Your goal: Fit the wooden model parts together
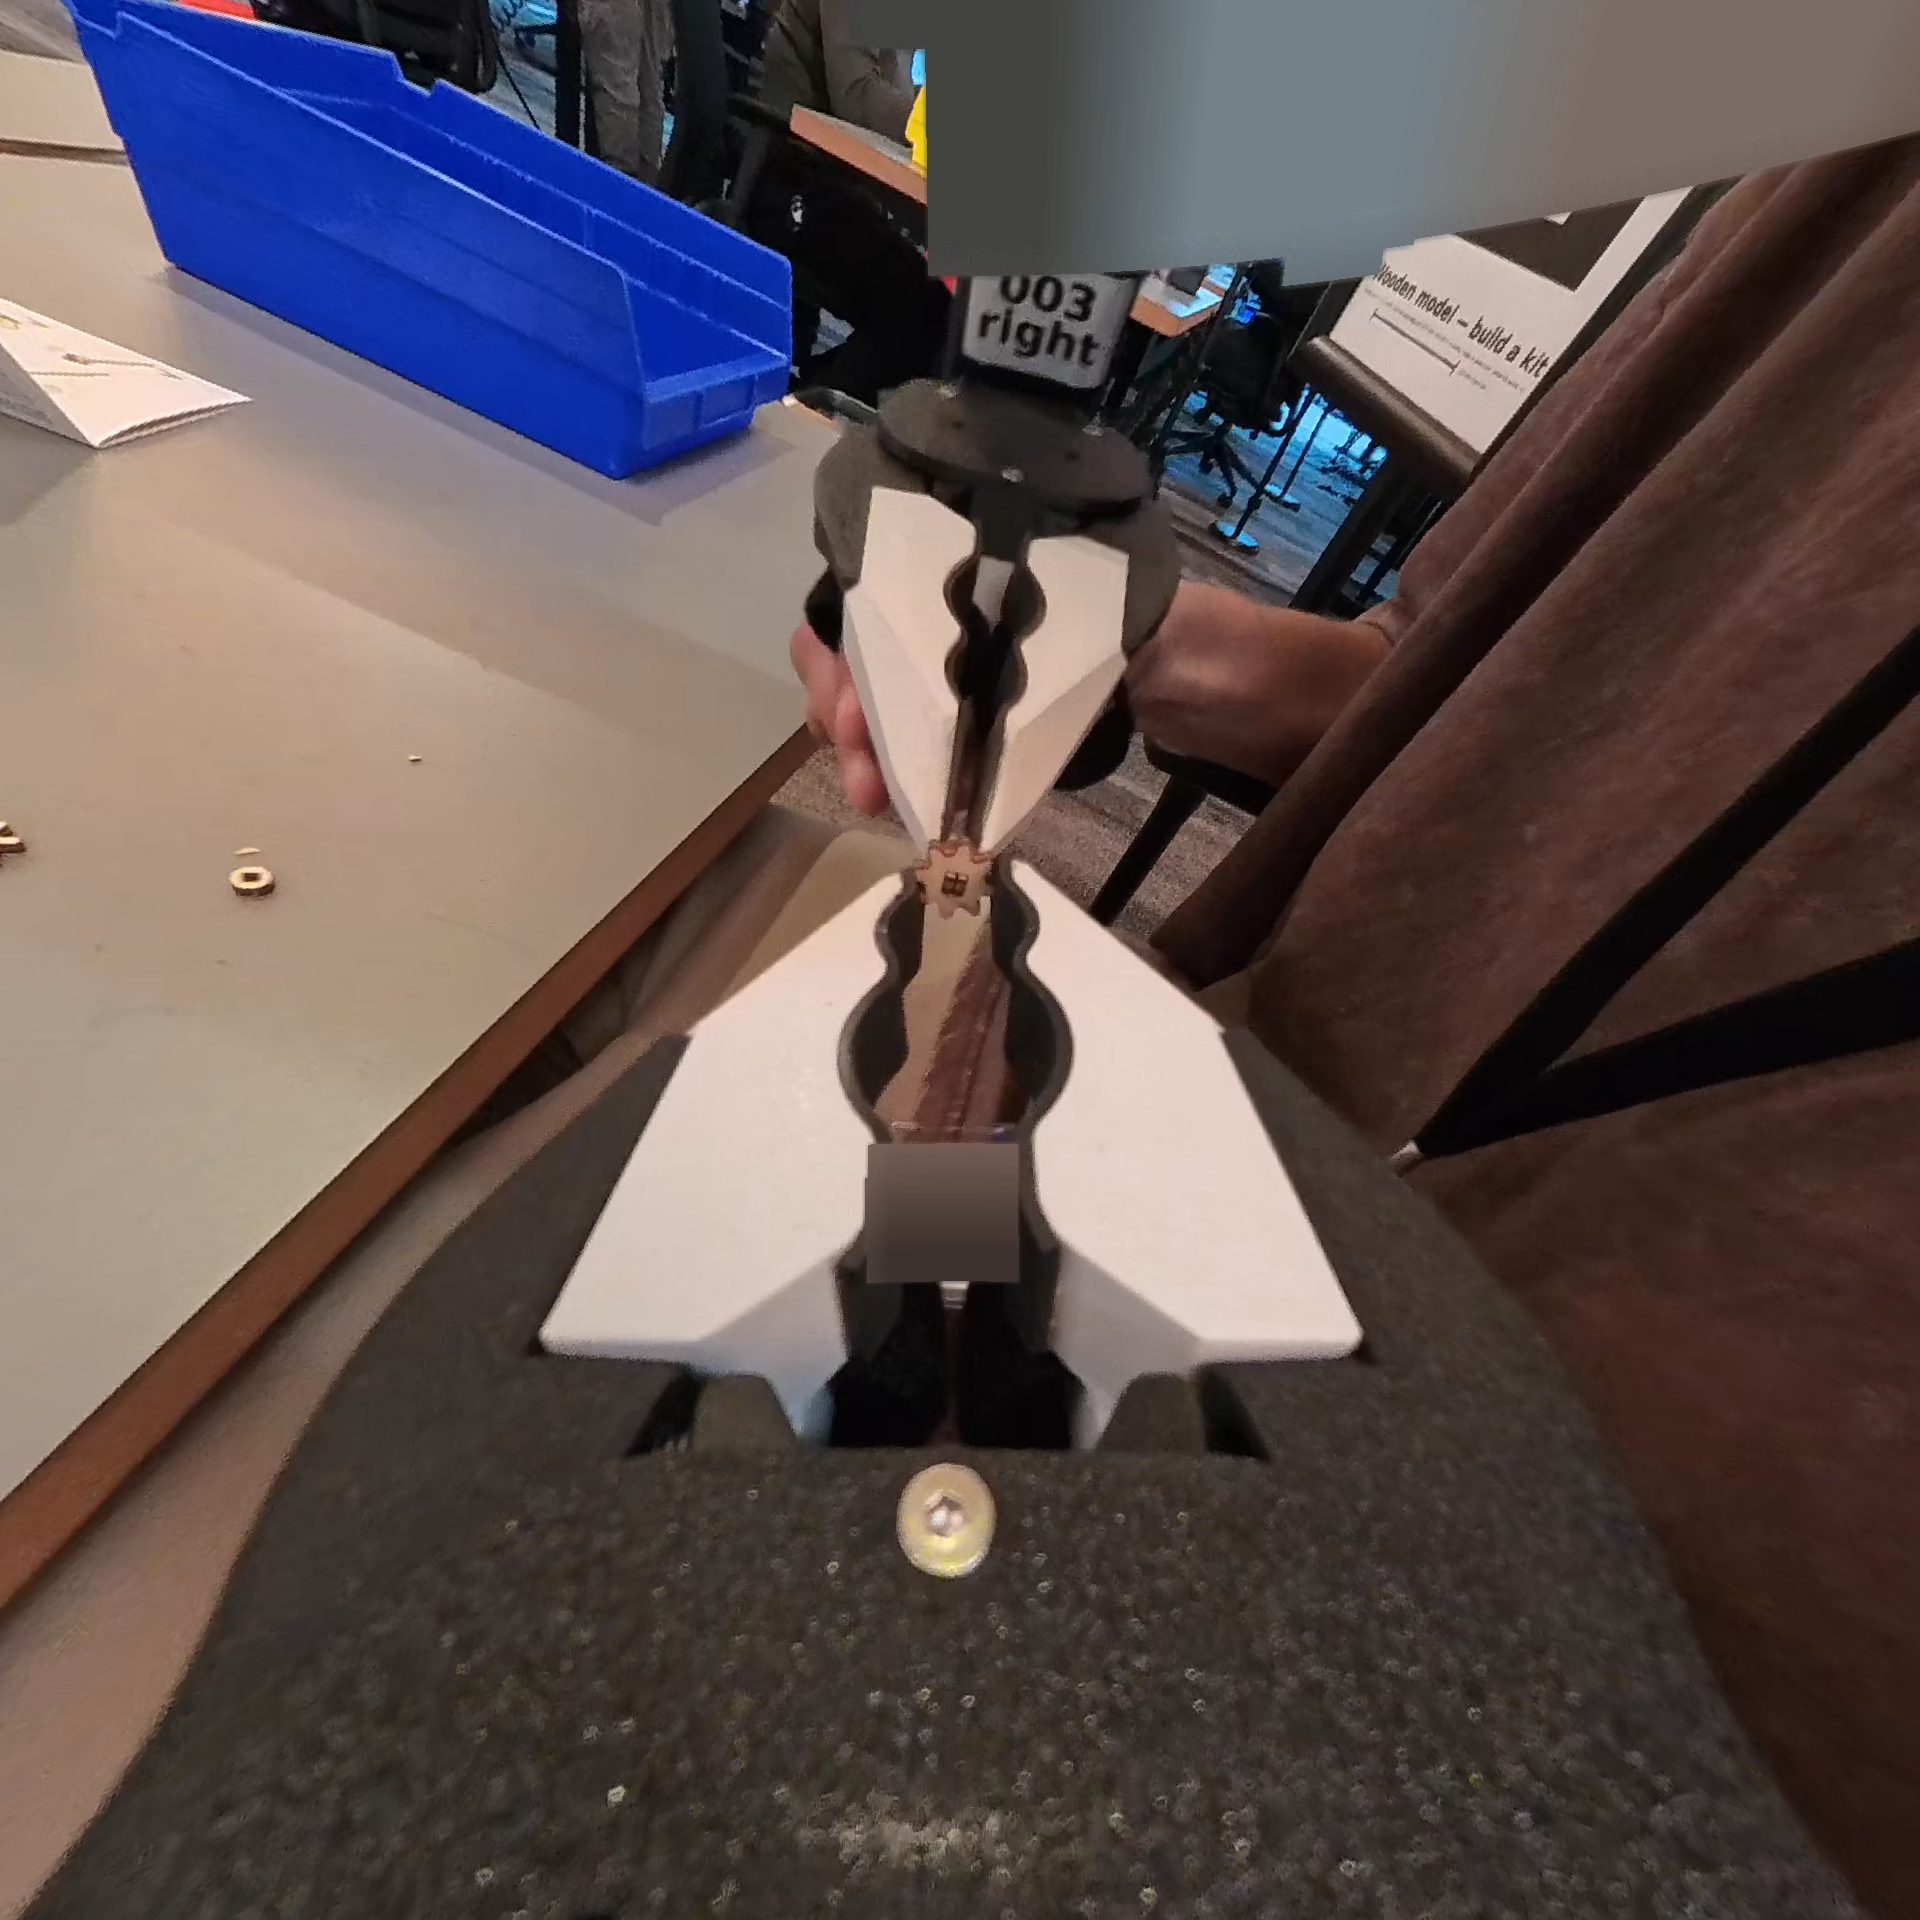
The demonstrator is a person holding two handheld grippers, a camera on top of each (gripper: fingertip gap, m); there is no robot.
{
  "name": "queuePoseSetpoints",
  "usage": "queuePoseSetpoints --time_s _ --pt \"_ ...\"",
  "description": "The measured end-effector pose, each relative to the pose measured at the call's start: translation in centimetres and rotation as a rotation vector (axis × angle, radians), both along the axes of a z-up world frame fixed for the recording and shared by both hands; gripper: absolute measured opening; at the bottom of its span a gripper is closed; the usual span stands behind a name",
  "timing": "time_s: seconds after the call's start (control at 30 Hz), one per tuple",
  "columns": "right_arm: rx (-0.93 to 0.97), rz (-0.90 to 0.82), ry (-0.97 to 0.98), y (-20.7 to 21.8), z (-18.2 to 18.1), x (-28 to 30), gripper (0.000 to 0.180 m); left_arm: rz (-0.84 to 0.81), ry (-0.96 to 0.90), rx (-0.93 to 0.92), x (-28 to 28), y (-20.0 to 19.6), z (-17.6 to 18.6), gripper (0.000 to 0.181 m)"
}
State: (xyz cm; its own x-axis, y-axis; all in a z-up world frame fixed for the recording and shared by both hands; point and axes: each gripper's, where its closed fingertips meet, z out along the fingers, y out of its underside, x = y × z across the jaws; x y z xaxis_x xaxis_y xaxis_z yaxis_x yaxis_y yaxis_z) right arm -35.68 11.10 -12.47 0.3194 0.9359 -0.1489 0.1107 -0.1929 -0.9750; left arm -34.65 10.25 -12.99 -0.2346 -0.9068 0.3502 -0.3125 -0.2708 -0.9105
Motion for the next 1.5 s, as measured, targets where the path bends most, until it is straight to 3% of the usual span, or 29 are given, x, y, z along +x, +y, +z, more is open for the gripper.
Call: queuePoseSetpoints --time_s 1.0,1.07,1.1,1.17,1.33,1.43,1.5 --pt "-0.024 0.019 0.053 -0.3 0.3 -1.0 0.001 0.004 0.027 0.071 -0.1 -0.6 -1.0 0.01" --pt "0.013 0.081 -0.025 -1.3 -0.4 -3.0 0.0 -0.061 0.062 0.147 0.5 -2.4 -1.9 0.007" --pt "0.038 0.026 -0.037 -0.5 -0.1 -1.9 0.0 -0.043 0.063 0.224 0.8 -2.4 -2.1 0.007" --pt "0.0 -0.036 0.034 0.2 1.5 0.7 0.0 -0.008 0.051 0.18 0.7 -1.6 -1.8 0.007" --pt "-0.098 -0.019 -0.016 0.1 -0.4 0.6 0.0 0.006 0.061 0.25 1.2 -1.5 -2.1 0.007" --pt "-0.175 -0.099 0.069 1.4 0.0 2.3 0.0 0.049 0.072 0.353 1.3 -0.7 -2.3 0.008" --pt "-0.245 -0.151 0.142 2.2 0.2 3.3 0.012 0.084 0.079 0.464 1.3 -0.2 -2.7 0.008"
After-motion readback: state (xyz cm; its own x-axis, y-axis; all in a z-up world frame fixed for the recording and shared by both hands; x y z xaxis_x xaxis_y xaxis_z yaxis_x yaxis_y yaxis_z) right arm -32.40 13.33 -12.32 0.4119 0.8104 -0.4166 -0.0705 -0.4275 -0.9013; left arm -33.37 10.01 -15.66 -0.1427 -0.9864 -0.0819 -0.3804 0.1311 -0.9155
